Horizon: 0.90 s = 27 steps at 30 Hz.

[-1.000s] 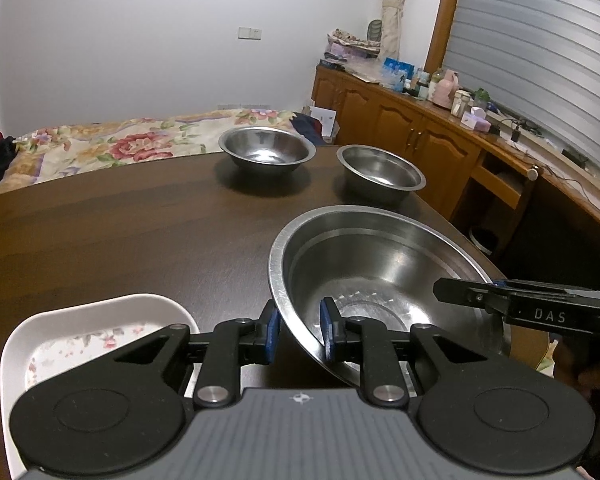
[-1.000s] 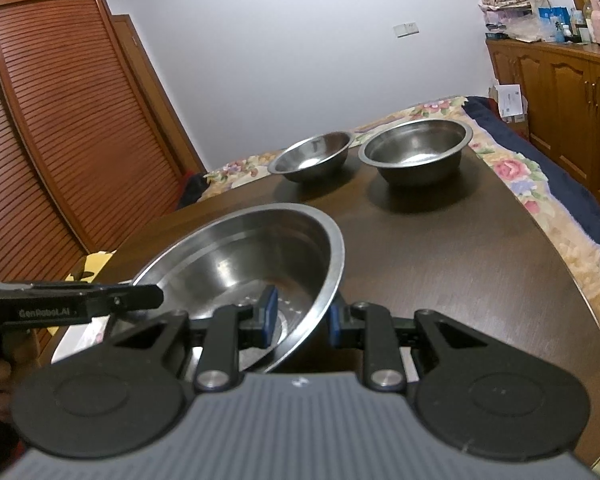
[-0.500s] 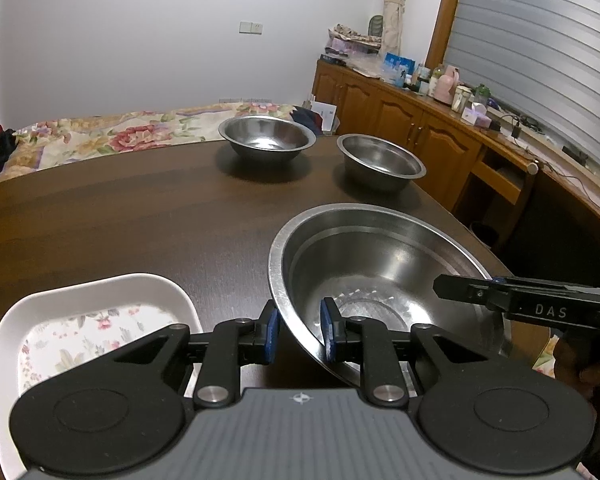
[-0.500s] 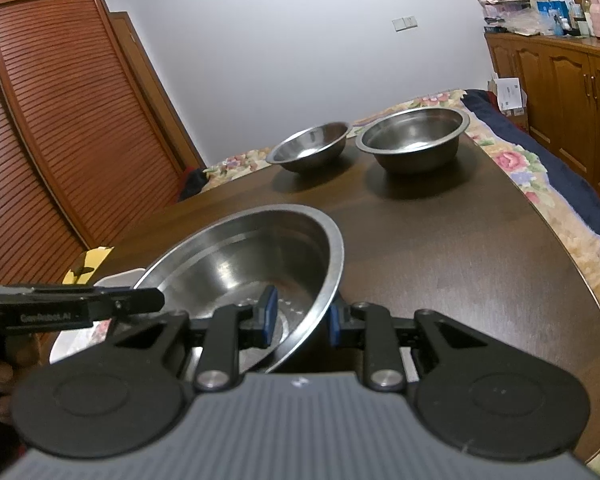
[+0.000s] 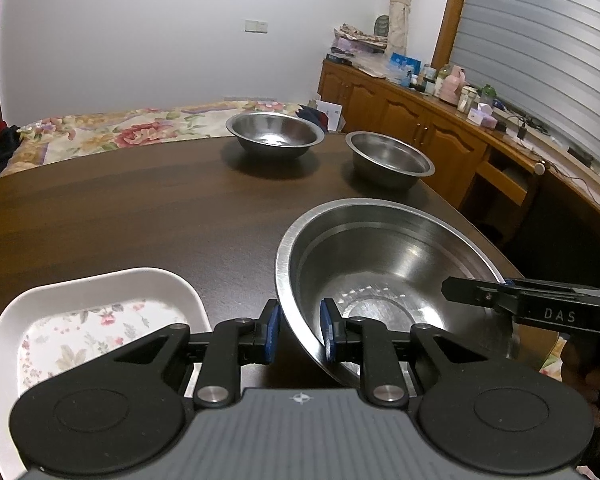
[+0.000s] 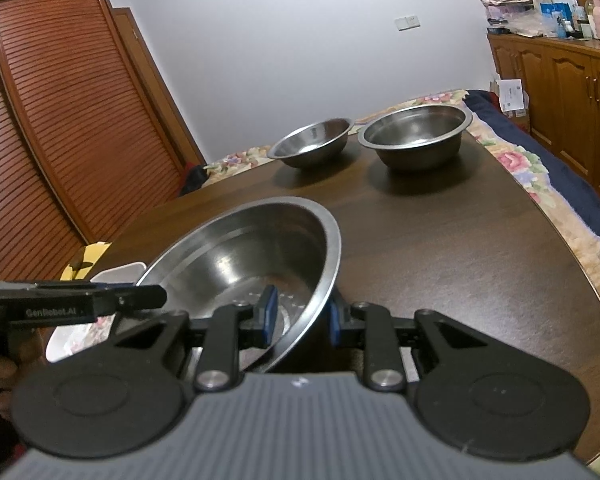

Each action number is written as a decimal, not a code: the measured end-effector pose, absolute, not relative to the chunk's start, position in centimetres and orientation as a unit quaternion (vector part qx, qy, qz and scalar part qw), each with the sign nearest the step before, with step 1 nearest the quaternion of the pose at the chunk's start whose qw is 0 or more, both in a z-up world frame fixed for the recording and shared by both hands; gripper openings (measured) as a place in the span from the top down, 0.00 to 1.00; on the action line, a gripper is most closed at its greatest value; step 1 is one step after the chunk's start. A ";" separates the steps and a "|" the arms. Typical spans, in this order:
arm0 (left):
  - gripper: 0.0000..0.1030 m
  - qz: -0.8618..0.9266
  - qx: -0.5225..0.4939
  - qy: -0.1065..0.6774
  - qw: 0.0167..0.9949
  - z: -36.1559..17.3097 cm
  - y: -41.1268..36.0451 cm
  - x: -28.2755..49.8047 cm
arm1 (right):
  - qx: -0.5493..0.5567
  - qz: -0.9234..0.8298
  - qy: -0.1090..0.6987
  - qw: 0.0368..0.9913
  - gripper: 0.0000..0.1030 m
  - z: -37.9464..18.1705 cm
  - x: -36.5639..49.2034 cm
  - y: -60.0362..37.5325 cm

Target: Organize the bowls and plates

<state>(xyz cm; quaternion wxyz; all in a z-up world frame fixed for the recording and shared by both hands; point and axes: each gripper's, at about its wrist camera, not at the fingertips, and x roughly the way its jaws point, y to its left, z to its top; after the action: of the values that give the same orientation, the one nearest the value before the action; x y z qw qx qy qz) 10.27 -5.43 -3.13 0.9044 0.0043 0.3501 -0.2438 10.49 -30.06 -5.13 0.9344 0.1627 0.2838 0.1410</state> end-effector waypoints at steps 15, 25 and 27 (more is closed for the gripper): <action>0.77 -0.233 0.004 0.337 0.912 -2.5 -4.6 10.5 | 0.142 0.129 0.269 0.944 0.61 -3.2 9.9 -31.0; 0.71 -0.224 0.014 0.315 0.922 -0.4 -4.0 11.0 | 0.130 0.128 0.229 0.956 0.51 -0.2 9.4 -32.1; 0.65 -0.224 0.017 0.312 0.923 0.0 -4.1 11.1 | 0.125 0.126 0.223 0.958 0.49 0.2 9.4 -32.3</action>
<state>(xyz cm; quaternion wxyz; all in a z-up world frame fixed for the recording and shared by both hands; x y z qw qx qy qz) 11.14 -4.12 0.02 0.9233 0.0173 0.3116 -0.2240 9.43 -32.33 0.22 0.9584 0.1254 0.2233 0.1258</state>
